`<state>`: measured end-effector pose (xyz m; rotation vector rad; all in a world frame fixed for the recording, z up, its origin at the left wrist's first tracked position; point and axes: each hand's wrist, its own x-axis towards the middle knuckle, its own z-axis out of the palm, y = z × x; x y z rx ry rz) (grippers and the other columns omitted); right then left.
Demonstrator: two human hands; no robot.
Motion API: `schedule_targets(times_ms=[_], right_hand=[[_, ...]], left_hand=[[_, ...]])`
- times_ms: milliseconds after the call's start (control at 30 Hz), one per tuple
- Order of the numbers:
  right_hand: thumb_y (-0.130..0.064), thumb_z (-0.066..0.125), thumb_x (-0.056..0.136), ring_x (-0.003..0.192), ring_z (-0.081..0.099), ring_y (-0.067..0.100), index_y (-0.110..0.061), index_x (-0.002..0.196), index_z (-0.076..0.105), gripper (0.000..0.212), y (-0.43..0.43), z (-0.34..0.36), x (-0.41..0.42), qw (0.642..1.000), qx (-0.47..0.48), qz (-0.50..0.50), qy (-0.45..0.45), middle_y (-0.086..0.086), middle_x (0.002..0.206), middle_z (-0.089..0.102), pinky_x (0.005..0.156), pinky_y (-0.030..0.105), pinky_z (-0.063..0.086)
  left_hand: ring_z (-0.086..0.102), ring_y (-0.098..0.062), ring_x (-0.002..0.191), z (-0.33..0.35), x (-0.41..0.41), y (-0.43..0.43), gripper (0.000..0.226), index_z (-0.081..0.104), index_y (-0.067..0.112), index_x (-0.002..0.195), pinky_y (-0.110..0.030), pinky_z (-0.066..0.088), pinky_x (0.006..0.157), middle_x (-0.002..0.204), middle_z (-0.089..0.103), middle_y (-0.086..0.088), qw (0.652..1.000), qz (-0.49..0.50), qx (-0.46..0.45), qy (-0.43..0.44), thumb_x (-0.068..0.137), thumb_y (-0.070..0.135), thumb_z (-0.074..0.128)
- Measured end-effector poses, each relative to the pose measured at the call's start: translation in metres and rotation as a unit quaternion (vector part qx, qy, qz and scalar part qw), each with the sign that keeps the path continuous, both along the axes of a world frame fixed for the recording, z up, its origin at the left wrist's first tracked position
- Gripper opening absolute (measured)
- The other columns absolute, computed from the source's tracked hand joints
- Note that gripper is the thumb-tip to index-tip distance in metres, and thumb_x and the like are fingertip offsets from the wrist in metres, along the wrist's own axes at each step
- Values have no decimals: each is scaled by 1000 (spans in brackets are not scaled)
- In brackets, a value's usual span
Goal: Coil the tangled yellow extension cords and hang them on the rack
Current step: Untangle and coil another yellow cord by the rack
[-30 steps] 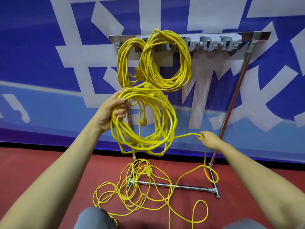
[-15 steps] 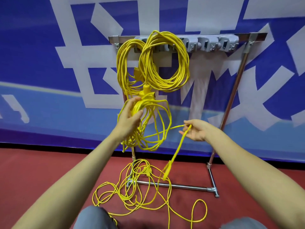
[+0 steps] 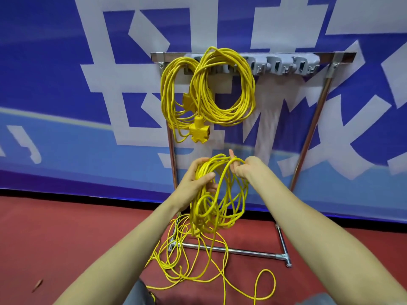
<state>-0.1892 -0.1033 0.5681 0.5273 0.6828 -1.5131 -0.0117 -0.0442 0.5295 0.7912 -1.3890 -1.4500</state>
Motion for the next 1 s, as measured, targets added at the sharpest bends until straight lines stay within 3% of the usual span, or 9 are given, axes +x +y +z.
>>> schedule_targets(times_ms=[233, 267, 333, 400, 467, 567, 633, 800, 1000], right_hand=[[-21, 43, 100, 116, 51, 47, -21, 132, 46, 32, 41, 26, 17, 992, 5, -124, -5, 22, 134, 43, 64, 58, 55], [-26, 46, 98, 113, 53, 48, -21, 112, 57, 19, 54, 33, 18, 989, -3, -55, 139, 24, 115, 54, 50, 49, 57], [-33, 45, 96, 97, 60, 46, -27, 75, 53, 24, 66, 38, 25, 892, -13, 156, 423, 12, 70, 53, 33, 41, 49], [-49, 33, 94, 76, 56, 40, -30, 70, 48, 34, 75, 35, 32, 848, -11, 204, 489, 8, 61, 46, 85, 58, 42], [-49, 31, 95, 80, 56, 38, -24, 86, 60, 39, 73, 32, 31, 903, -1, 88, 421, 13, 72, 52, 105, 30, 23], [-19, 38, 101, 116, 53, 35, -11, 136, 39, 36, 39, 14, 16, 997, -19, -67, 33, 22, 133, 41, 92, 51, 48], [-10, 39, 100, 120, 52, 31, -4, 127, 42, 28, 36, 13, 13, 993, 9, 42, 112, 18, 141, 38, 85, 45, 49], [-16, 52, 95, 92, 60, 23, -4, 89, 57, 15, 59, -12, 18, 824, -76, 410, 383, 12, 99, 63, 78, 35, 51], [-4, 53, 91, 72, 52, 11, -15, 83, 56, 14, 80, -37, 33, 642, -198, 450, 589, 2, 79, 54, 68, 26, 51]], left_hand=[[69, -23, 78, -10, -2, 2, 51, 38, 16, 133, -34, 58, 74, 94, 61, -10, 996, -58, 2, -68, 90, -2, 61], [68, -22, 78, -12, -4, 4, 53, 37, 15, 133, -36, 57, 75, 94, 61, -10, 995, -57, -5, -78, 90, -2, 62], [65, -23, 78, -17, -7, 6, 55, 37, 14, 134, -39, 55, 76, 96, 59, -12, 996, -51, -9, -79, 88, -2, 64], [62, -26, 80, -19, -9, 7, 56, 37, 14, 134, -40, 56, 75, 98, 56, -13, 996, -48, -6, -71, 88, -3, 64], [60, -26, 79, -19, -9, 6, 57, 38, 15, 134, -39, 57, 70, 98, 56, -12, 996, -57, 3, -66, 87, -4, 65], [61, -23, 71, -20, -5, 2, 57, 39, 16, 133, -39, 56, 67, 87, 60, -10, 997, -57, 23, -48, 87, -6, 64], [62, -24, 67, -22, 0, 0, 55, 40, 17, 132, -40, 54, 69, 78, 63, -11, 998, -42, 35, -32, 88, -7, 62], [65, -17, 68, -19, 2, -6, 50, 45, 20, 123, -31, 57, 62, 85, 65, -4, 999, 18, 32, -21, 85, -7, 65], [65, -21, 67, -13, 1, -11, 49, 46, 21, 120, -34, 56, 63, 82, 65, -10, 992, 86, 68, 55, 84, -7, 66]])
